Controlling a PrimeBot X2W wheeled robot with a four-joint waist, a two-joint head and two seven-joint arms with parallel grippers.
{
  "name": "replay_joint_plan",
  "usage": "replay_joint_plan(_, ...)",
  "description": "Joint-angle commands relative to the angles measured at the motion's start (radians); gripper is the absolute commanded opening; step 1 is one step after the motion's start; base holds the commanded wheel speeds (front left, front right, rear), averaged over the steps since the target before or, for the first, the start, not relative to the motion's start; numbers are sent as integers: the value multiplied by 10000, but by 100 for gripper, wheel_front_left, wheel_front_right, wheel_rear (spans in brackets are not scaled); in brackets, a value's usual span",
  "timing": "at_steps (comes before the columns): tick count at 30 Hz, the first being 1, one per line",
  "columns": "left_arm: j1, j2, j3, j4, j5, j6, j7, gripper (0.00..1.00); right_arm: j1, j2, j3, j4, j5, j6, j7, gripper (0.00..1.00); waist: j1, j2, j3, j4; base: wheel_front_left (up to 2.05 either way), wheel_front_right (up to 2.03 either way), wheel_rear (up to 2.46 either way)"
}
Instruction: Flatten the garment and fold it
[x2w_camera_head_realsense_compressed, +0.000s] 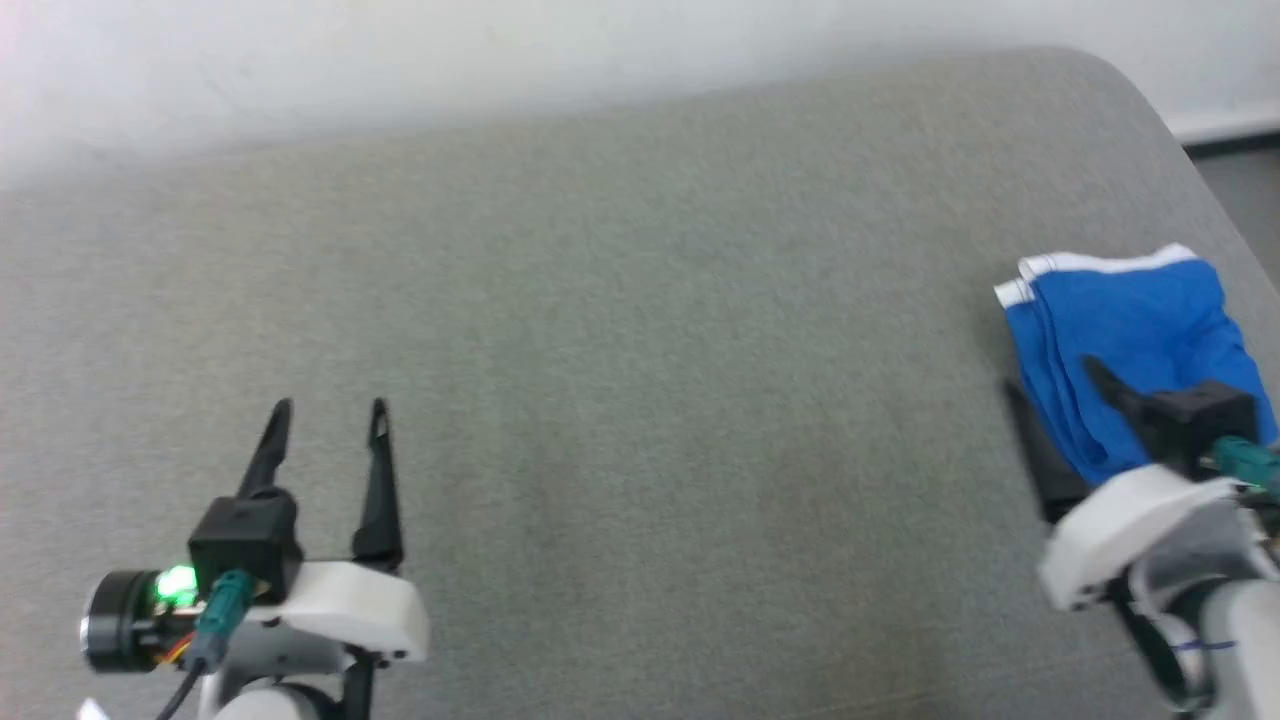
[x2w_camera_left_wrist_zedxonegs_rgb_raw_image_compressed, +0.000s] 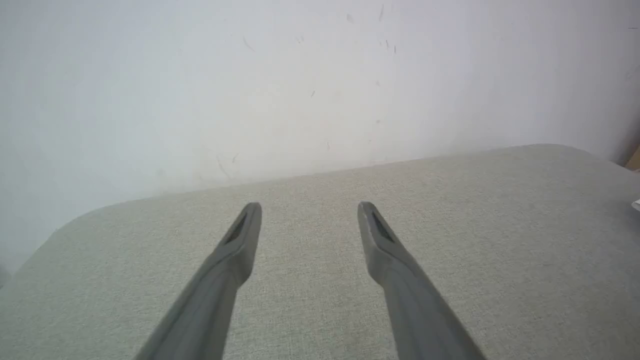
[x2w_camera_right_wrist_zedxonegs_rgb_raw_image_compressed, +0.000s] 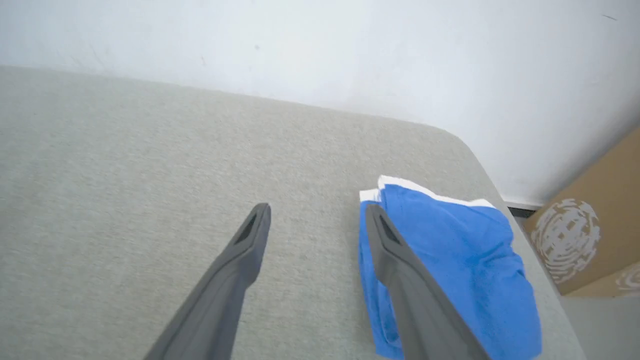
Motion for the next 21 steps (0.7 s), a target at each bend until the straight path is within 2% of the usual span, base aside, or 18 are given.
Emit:
replay_joint_plan(1, 227, 164, 156, 118, -53, 133, -39, 100, 61, 361, 164, -397, 73, -21, 98, 100, 1, 0, -638, 552, 0, 0, 0)
replay_joint_plan(7, 735, 648, 590, 358, -124, 387, -53, 100, 389, 1547, 87, -1546, 223, -21, 303, 100, 1, 0, -1081, 863, 0, 0, 0)
replay_joint_plan(11, 1139, 931, 712, 410, -188, 444, 0, 100, 1036, 2029, -156, -2158, 222, -21, 493, 100, 1, 0, -1354, 934, 0, 0, 0)
replay_joint_plan(21, 2395, 1257, 653, 47, -414, 655, 264, 100, 2466, 2377, -340, -2688, 431, -21, 774, 100, 1, 0, -2075, 1077, 0, 0, 0)
